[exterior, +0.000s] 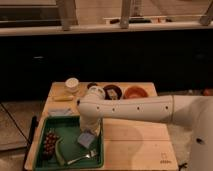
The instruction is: Place sponge in tray
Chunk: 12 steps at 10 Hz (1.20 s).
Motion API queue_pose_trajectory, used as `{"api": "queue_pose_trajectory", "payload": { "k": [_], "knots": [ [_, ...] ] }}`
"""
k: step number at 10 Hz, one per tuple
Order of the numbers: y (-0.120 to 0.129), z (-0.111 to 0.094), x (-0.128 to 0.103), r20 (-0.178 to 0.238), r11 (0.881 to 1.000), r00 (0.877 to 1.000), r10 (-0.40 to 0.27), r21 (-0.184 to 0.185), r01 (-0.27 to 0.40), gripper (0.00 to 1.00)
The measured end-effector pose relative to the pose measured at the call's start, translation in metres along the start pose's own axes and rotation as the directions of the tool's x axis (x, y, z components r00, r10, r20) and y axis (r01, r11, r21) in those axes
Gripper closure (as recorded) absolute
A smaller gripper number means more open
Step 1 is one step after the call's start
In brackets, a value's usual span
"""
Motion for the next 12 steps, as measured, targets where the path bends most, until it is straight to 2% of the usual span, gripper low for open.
{"api": "queue_pose_trajectory", "payload": {
  "k": [2,3,4,6,7,9,10,12],
  "knots": [
    [-0.015,0.005,-0.004,0.028,0.999,0.998,-0.053,-0.009,0.053,0.96],
    [-0.021,0.009,-0.007,0.044,0.996,0.996,-0.081,-0.019,0.082,0.88],
    [-0.029,0.013,-0.010,0.064,0.992,0.991,-0.116,-0.032,0.118,0.74],
    [-0.033,0.015,-0.012,0.081,0.989,0.986,-0.143,-0.037,0.146,0.58],
    [-0.038,0.017,-0.014,0.091,0.986,0.983,-0.159,-0.033,0.163,0.45],
    [-0.040,0.017,-0.013,0.102,0.984,0.980,-0.170,-0.026,0.174,0.26],
    [-0.043,0.017,-0.014,0.107,0.983,0.978,-0.181,-0.022,0.185,0.21],
    [-0.044,0.016,-0.013,0.112,0.980,0.975,-0.191,-0.027,0.195,0.20]
  ]
}}
